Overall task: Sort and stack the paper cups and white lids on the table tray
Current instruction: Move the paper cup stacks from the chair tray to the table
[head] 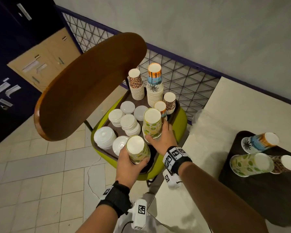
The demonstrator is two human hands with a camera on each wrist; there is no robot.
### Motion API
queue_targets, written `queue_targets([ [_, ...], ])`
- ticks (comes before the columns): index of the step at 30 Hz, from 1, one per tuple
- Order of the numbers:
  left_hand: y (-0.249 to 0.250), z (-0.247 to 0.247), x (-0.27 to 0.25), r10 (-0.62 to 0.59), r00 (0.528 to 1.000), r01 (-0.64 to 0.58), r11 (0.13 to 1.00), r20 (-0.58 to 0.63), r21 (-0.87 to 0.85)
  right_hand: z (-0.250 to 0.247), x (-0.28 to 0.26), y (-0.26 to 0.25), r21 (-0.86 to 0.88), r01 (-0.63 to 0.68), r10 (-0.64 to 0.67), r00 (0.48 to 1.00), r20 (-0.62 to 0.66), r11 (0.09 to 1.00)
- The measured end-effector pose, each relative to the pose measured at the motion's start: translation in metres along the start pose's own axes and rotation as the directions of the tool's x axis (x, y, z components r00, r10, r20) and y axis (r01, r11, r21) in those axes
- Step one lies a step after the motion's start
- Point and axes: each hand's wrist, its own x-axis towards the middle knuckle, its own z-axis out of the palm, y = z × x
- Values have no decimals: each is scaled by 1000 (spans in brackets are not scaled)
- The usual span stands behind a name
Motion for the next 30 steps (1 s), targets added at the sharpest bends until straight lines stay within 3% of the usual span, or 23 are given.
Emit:
queue_targets([
  [8,-4,5,-9,-4,999,6,999,-42,36,10,6,0,-25,-37,37,999,3,999],
  [13,-12,11,-15,-31,998,35,997,-53,67,13,5,3,-57,18,-20,999,-35,998],
  [17,-19,20,-21,-111,991,110,994,-77,-14,12,4,9,-30,72,-74,994,-77,997],
  [25,-13,32,-24,-161,983,148,979,-84,-141,18,5,18,45,-36,34,999,42,998],
  [30,-13,33,-24,-126,989,116,986,-73,-124,22,6,19,41,40,-42,998,52,998],
])
